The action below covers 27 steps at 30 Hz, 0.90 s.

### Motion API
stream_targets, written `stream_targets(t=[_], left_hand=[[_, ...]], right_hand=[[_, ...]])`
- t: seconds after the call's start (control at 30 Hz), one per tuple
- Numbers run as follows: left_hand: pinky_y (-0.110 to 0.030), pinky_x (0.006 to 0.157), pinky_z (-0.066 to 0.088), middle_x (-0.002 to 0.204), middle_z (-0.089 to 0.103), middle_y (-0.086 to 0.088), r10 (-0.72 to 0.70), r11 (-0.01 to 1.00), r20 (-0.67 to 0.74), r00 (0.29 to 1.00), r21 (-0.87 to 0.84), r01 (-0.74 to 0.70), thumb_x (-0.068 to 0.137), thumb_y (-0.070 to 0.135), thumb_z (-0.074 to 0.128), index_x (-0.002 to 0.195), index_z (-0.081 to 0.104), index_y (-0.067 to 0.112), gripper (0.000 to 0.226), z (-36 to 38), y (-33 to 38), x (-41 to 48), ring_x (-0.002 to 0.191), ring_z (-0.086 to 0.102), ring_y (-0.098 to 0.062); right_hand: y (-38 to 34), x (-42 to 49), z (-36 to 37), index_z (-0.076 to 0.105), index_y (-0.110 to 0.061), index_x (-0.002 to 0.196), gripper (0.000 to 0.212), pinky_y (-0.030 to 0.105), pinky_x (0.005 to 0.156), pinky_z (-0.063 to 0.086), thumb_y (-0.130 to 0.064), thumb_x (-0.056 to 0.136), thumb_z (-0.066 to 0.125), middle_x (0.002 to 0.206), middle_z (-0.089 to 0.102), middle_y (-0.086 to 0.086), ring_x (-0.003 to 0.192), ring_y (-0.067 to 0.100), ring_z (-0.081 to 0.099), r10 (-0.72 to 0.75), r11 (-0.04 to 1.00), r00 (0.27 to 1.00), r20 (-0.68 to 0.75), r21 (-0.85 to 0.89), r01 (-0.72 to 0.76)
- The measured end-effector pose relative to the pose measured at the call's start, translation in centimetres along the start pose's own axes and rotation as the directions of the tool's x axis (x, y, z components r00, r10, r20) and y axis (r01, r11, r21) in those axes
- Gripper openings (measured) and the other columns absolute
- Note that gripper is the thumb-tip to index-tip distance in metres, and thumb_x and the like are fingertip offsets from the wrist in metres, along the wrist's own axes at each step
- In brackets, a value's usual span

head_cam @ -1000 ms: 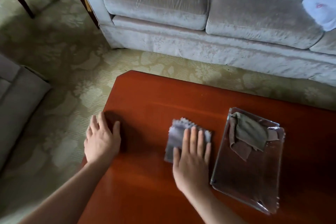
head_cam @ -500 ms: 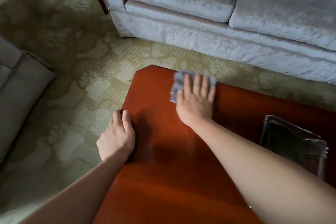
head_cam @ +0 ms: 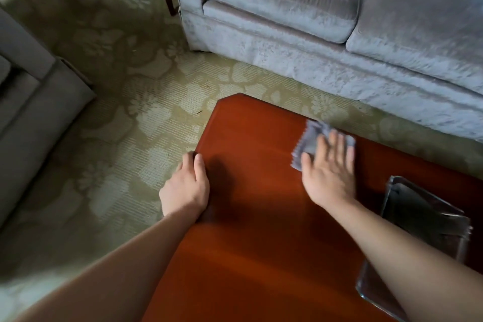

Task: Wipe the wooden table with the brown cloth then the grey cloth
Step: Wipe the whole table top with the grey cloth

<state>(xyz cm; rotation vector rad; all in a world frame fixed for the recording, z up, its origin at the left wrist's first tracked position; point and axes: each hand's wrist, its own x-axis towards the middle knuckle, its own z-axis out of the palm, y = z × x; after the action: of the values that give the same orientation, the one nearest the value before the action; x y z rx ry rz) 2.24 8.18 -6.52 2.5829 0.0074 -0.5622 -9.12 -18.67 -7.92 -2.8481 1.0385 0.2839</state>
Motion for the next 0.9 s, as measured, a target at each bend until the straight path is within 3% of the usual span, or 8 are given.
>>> stream_targets(t=[0.1,0.23,0.33,0.43,0.5,0.63,0.8,0.9], left_hand=[[-0.048,0.105,0.038,0.141,0.062,-0.012,-0.031,0.997,0.139,0.99,-0.07,0.041,0.108,0.056,0.015,0.144,0.041,0.036,0.048,-1.2,-0.7,0.1,0.126,0.058,-0.042],[-0.042,0.122,0.024,0.165,0.041,-0.001,-0.077,0.966,0.341,0.937,-0.207,0.155,0.104,0.069,0.016,0.162,0.028,0.04,0.066,-2.0,-5.0,-1.0,0.151,0.039,-0.03],[-0.036,0.127,0.018,0.165,0.039,0.003,-0.134,0.891,0.372,0.919,-0.361,0.276,0.088,0.091,0.018,0.159,0.039,0.037,0.091,-2.0,-8.3,-3.1,0.155,0.031,-0.02],[-0.036,0.126,0.018,0.164,0.041,-0.001,-0.176,0.851,0.358,0.917,-0.413,0.324,0.094,0.083,0.021,0.157,0.044,0.033,0.084,-1.8,-9.7,-4.6,0.155,0.032,-0.021],[-0.038,0.127,0.018,0.164,0.041,-0.003,-0.17,0.849,0.353,0.92,-0.421,0.319,0.088,0.087,0.02,0.157,0.044,0.033,0.091,-1.8,-10.0,-4.9,0.155,0.032,-0.021],[-0.04,0.125,0.024,0.161,0.047,-0.001,-0.137,0.895,0.289,0.947,-0.373,0.243,0.101,0.073,0.018,0.153,0.046,0.044,0.066,-1.6,-9.8,-4.9,0.152,0.038,-0.024],[-0.048,0.116,0.032,0.152,0.054,-0.012,-0.163,0.95,0.234,0.958,-0.225,0.216,0.107,0.061,0.015,0.155,0.044,0.035,0.061,-1.7,-8.6,-5.7,0.142,0.047,-0.036],[-0.047,0.111,0.035,0.146,0.058,-0.016,-0.16,0.961,0.23,0.96,-0.187,0.205,0.108,0.058,0.014,0.15,0.046,0.033,0.059,-2.2,-8.0,-5.9,0.136,0.051,-0.038]], right_hand=[[3.2,-2.8,0.6,0.035,0.006,0.155,0.077,0.06,0.128,0.015,-0.049,0.102,0.025,0.168,0.017,0.03,0.159,0.041,0.015,0.002,0.999,0.999,-0.045,-0.051,-0.004],[-1.7,-4.8,1.6,0.031,0.003,0.16,0.076,0.061,0.125,0.024,-0.046,0.102,0.023,0.169,0.02,0.025,0.157,0.04,0.024,-0.095,0.995,0.995,-0.039,-0.038,0.093],[-10.1,-6.0,2.5,0.033,-0.003,0.161,0.075,0.057,0.127,0.019,-0.047,0.1,0.026,0.168,0.025,0.024,0.158,0.036,0.023,-0.271,0.962,0.96,-0.068,-0.06,0.267],[-19.1,-7.3,3.0,0.024,-0.011,0.165,0.075,0.054,0.13,0.005,-0.05,0.102,0.023,0.173,0.014,0.017,0.162,0.03,0.007,-0.4,0.916,0.913,-0.077,-0.035,0.399],[-21.9,-7.8,2.9,0.022,-0.016,0.166,0.074,0.054,0.129,0.003,-0.054,0.103,0.025,0.174,0.01,0.014,0.162,0.028,0.002,-0.443,0.896,0.894,-0.063,-0.016,0.443],[-16.8,-8.8,3.0,0.013,-0.014,0.167,0.074,0.051,0.13,0.006,-0.055,0.107,0.021,0.175,0.01,0.01,0.162,0.025,0.004,-0.455,0.89,0.889,-0.056,-0.057,0.452],[-2.2,-12.5,3.1,0.017,-0.008,0.166,0.074,0.052,0.129,0.019,-0.055,0.109,0.019,0.172,0.015,0.015,0.16,0.03,0.018,-0.28,0.955,0.958,-0.055,-0.115,0.273],[0.9,-15.0,3.6,0.016,-0.008,0.166,0.077,0.057,0.127,0.023,-0.058,0.108,0.012,0.173,0.014,0.015,0.16,0.032,0.017,-0.142,0.986,0.99,0.011,-0.086,0.142]])
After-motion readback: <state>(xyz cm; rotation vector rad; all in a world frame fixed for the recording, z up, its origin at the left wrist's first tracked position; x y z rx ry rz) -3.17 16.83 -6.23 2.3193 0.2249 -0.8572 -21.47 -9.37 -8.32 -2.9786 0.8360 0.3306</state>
